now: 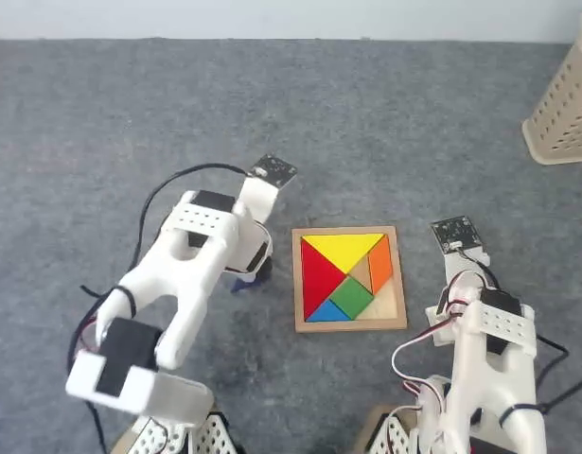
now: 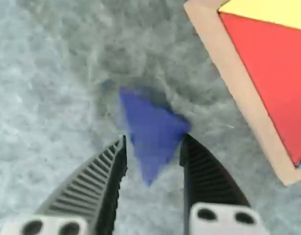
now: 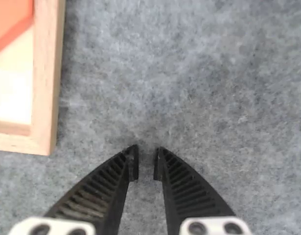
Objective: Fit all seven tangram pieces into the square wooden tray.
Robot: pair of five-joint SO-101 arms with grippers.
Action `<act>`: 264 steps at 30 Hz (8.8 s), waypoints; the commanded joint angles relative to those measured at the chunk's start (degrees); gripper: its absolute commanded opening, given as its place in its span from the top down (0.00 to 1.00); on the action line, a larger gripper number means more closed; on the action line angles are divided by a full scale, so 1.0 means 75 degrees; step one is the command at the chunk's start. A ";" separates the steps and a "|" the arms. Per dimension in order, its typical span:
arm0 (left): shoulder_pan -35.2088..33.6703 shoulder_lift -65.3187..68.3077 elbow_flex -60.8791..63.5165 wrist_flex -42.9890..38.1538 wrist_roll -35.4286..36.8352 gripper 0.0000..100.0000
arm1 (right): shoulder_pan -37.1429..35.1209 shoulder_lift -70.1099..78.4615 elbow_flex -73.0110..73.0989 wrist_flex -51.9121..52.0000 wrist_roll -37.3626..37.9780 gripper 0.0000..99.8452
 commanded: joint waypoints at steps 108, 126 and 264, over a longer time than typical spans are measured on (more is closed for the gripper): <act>0.1313 -0.2204 -0.0779 0.1536 -0.0551 0.99 | 0.0135 -0.0088 0.0012 -0.0135 -0.0059 0.91; 0.3739 0.1254 -0.3475 0.0774 0.2204 0.99 | 0.0135 -0.0088 0.0012 -0.0135 -0.0047 0.91; 0.5509 0.0070 -0.0393 -0.2145 0.1981 0.99 | 0.0135 -0.0088 0.0012 -0.0147 -0.0070 0.91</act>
